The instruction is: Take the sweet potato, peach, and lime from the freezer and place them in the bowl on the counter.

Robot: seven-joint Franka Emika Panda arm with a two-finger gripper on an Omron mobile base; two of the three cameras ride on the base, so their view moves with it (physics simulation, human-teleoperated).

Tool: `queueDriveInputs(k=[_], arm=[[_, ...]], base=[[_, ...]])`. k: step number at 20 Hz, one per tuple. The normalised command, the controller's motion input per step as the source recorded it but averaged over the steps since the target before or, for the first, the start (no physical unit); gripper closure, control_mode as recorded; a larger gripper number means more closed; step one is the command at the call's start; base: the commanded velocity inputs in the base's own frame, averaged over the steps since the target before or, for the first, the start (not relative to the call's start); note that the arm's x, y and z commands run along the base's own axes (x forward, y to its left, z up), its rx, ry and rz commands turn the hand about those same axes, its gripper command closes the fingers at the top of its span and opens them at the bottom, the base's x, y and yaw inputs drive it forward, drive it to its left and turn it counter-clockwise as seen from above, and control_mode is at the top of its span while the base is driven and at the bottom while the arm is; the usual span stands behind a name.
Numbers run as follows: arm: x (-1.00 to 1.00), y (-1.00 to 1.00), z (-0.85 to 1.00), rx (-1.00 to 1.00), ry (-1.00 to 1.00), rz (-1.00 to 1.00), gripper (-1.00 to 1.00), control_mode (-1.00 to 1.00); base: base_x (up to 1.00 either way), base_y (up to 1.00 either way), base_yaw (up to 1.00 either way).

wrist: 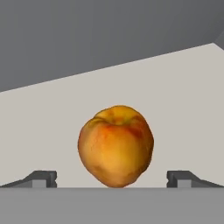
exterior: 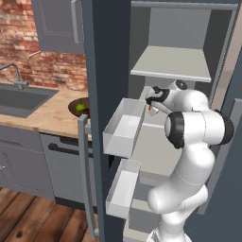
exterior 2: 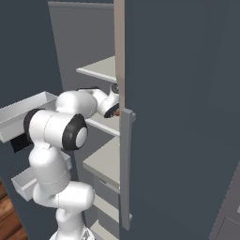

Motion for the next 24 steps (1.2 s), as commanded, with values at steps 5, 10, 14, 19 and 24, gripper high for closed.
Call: queueDriveInputs(k=[5, 10, 14, 19, 24], arm=[[0.25, 0.0, -0.17, 0.0, 0.04, 0.0, -1.0, -1.0], [0.22, 0.0, -0.16, 0.0, 0.03, 0.0, -1.0, -1.0], [0.22, 0.0, -0.15, 0.0, 0.02, 0.0, -1.0, -1.0], [0.18, 0.0, -0.17, 0.0, 0.0, 0.0, -1.0, -1.0], [0.04, 0.0, -0.51, 0.0, 0.05, 0.0, 1.0, -1.0]], base=[[0.0, 0.0, 0.0], [0.0, 0.0, 0.0], [0.0, 0.0, 0.0], [0.0, 0.0, 0.0], [0.0, 0.0, 0.0]])
